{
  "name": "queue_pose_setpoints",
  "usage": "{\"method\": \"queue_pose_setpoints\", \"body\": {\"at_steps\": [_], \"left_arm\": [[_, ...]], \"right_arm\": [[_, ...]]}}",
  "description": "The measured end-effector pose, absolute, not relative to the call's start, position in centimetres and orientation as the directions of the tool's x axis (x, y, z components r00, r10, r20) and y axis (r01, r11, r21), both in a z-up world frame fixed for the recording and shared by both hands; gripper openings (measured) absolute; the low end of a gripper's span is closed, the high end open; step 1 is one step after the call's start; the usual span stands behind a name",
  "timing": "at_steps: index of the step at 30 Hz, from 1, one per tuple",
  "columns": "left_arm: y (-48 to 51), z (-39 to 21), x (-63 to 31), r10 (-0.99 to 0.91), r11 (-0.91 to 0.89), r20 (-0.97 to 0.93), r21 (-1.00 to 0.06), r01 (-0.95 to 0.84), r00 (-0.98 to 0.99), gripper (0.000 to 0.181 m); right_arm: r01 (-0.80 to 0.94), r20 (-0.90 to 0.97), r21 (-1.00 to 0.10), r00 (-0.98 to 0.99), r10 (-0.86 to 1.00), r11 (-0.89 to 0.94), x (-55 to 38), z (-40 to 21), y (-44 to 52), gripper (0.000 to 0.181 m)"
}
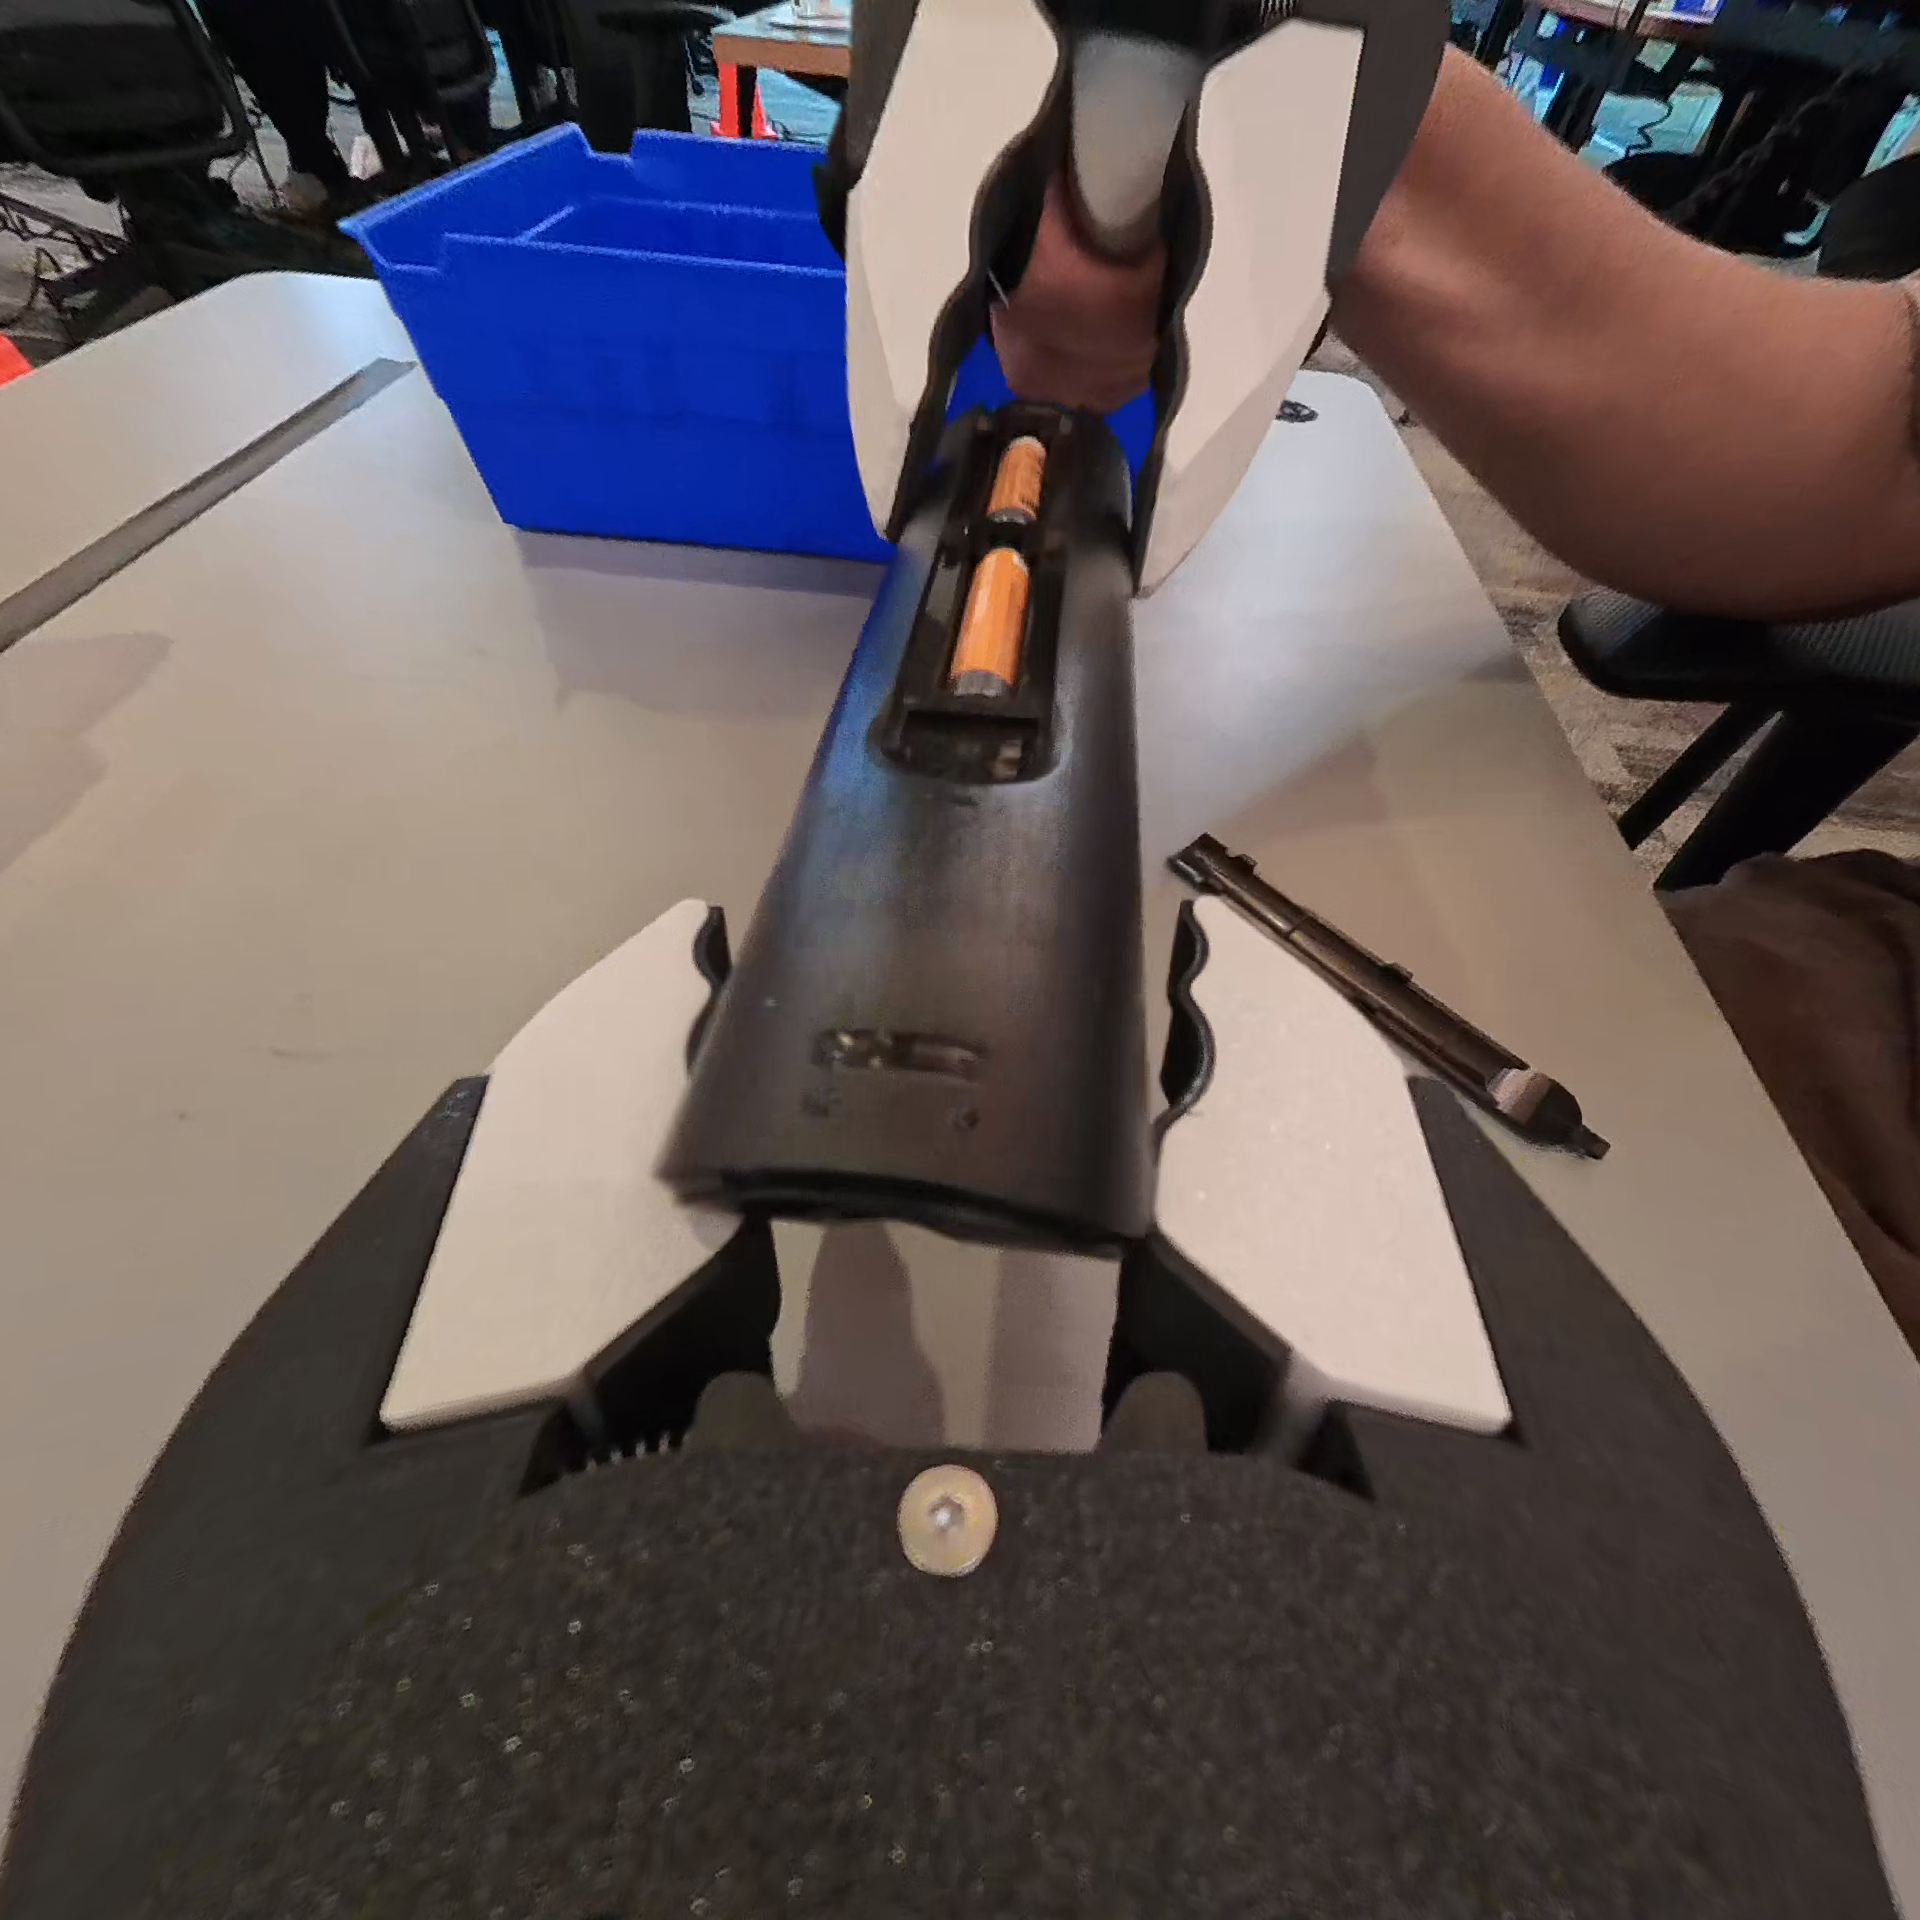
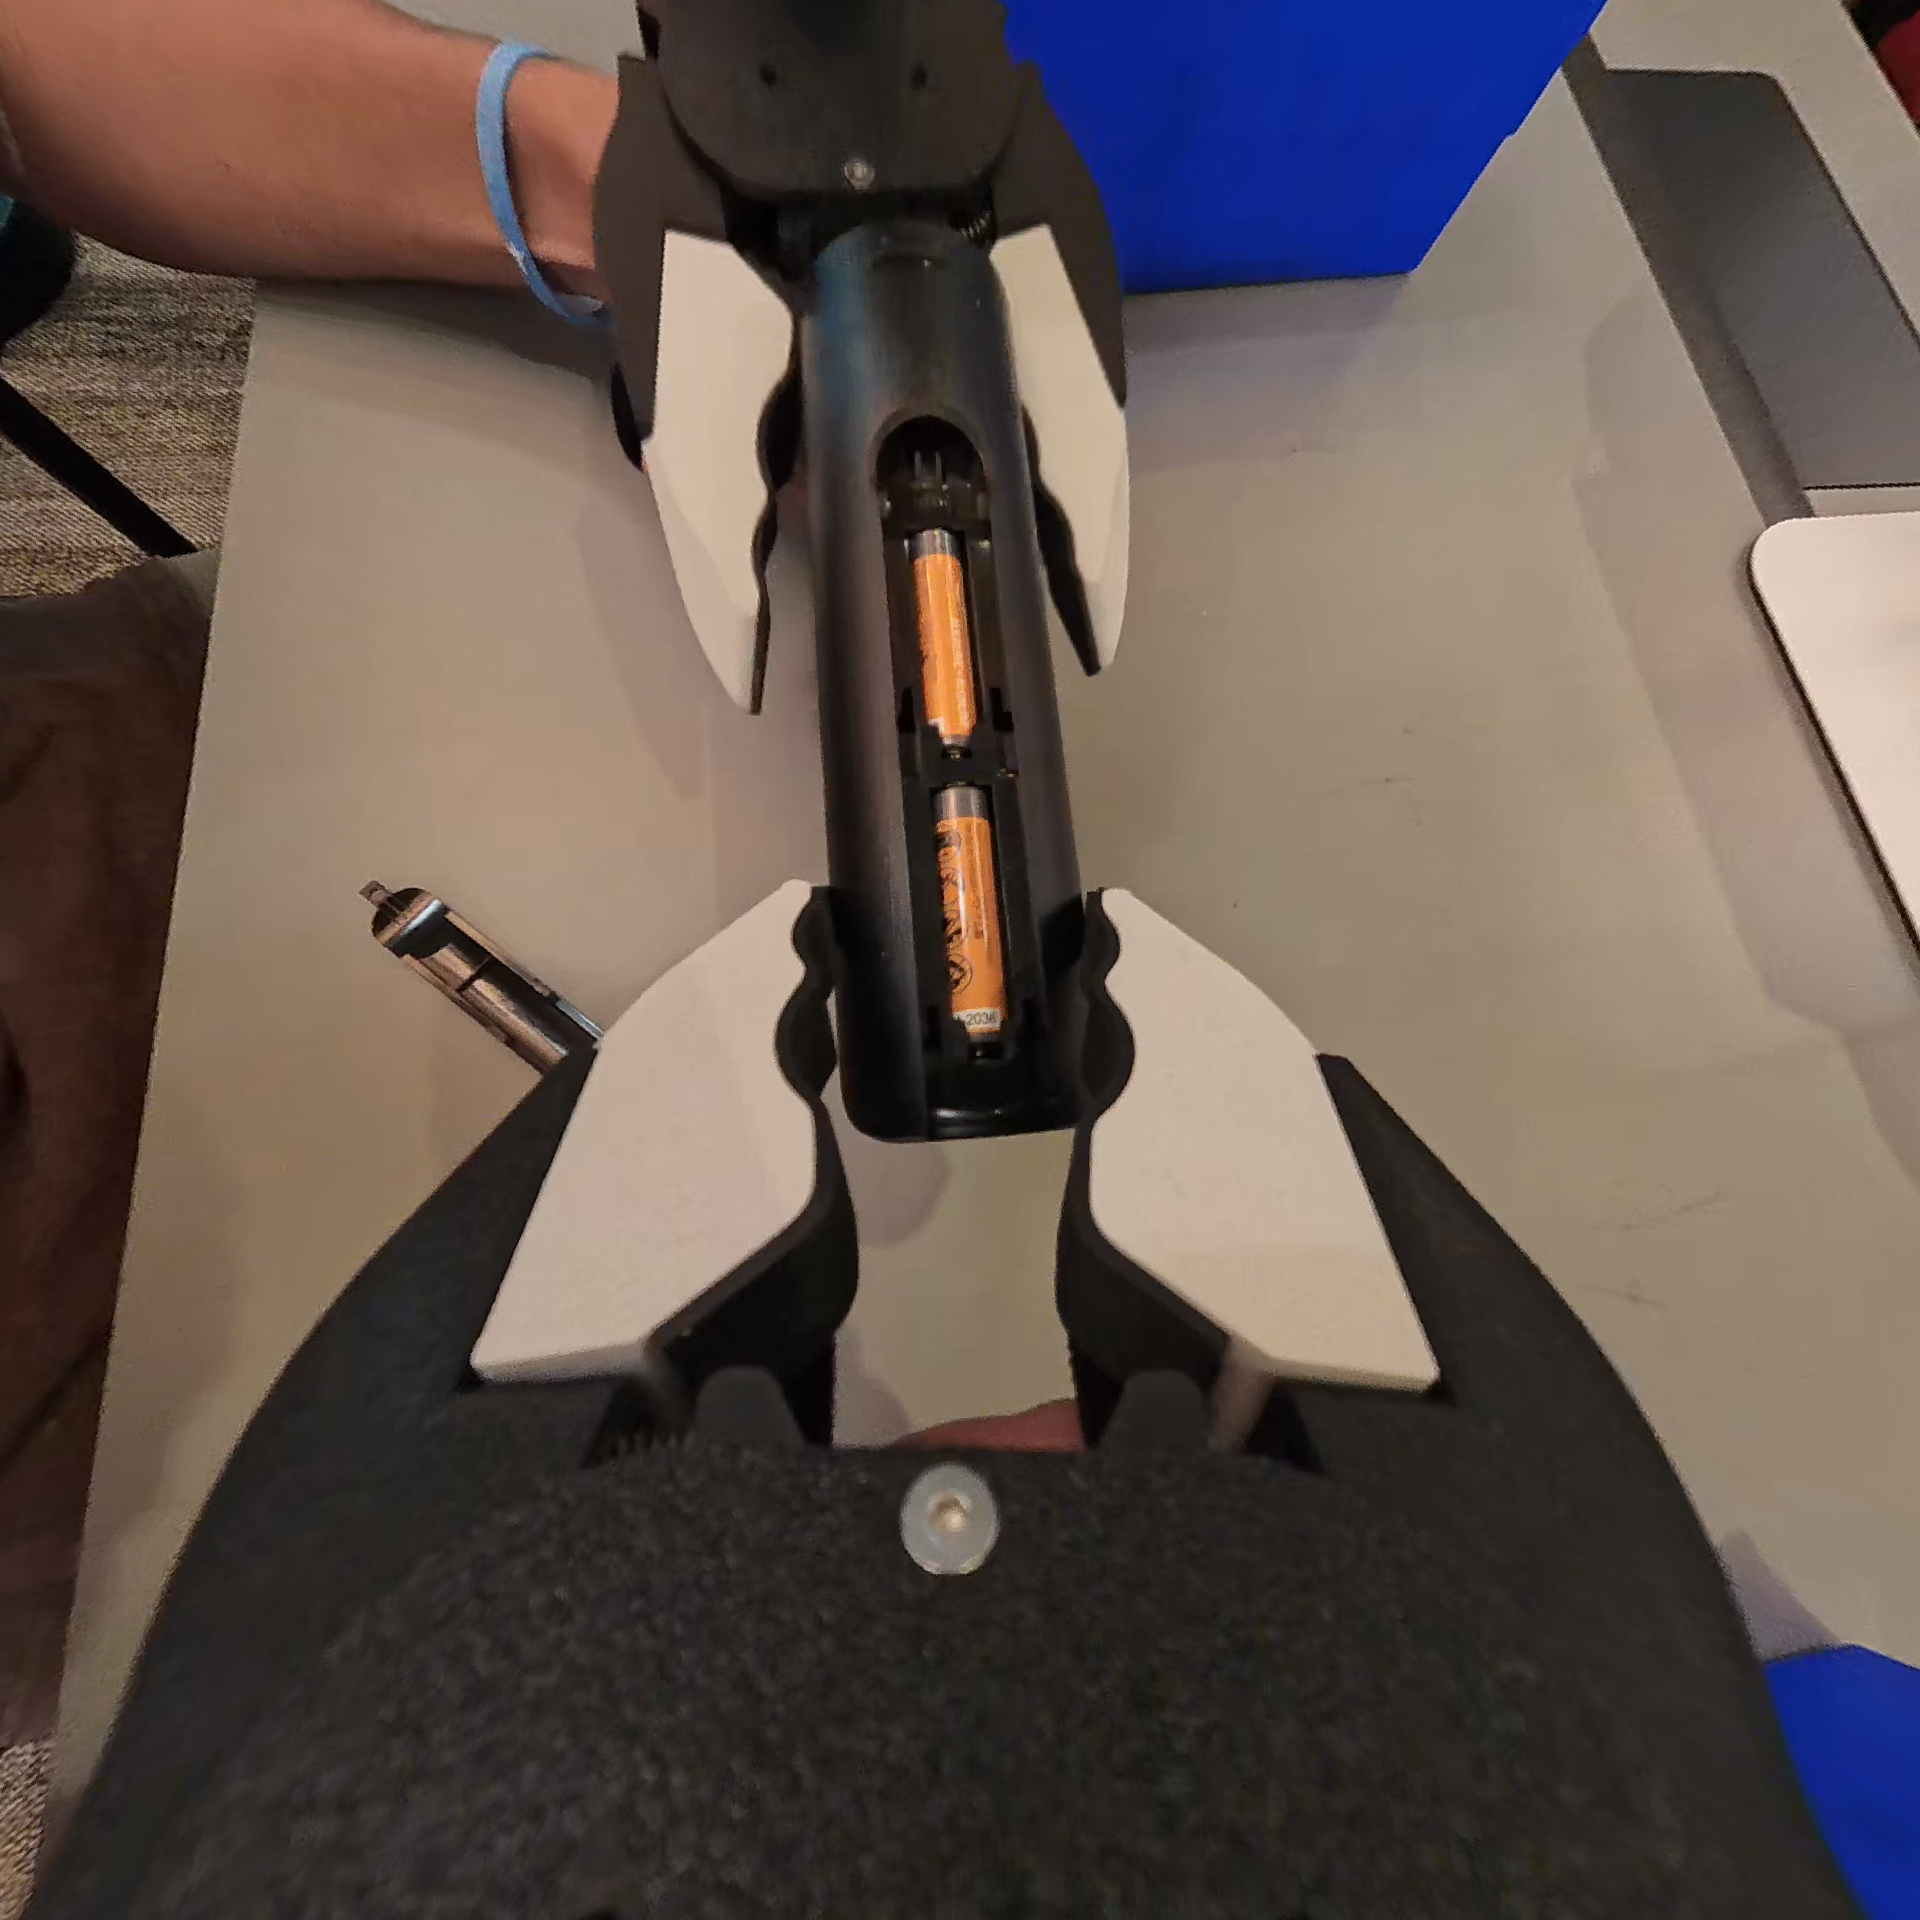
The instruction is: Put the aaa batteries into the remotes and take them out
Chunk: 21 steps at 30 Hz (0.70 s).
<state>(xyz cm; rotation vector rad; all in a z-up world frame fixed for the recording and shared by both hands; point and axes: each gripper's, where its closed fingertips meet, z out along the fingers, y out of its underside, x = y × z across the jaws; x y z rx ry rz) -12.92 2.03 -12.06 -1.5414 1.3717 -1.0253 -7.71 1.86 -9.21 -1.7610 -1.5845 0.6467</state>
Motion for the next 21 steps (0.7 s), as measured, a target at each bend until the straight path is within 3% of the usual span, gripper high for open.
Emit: {"method": "queue_pose_setpoints", "body": {"at_steps": [21], "left_arm": [[1.0,-11.8,-12.9,-0.983,-0.174,0.186,-0.939,-0.296,-0.012,0.086]], "right_arm": [[0.578,0.021,-0.815,0.098,0.995,-0.04,-6.6,-6.8,0.7,0.044]]}}
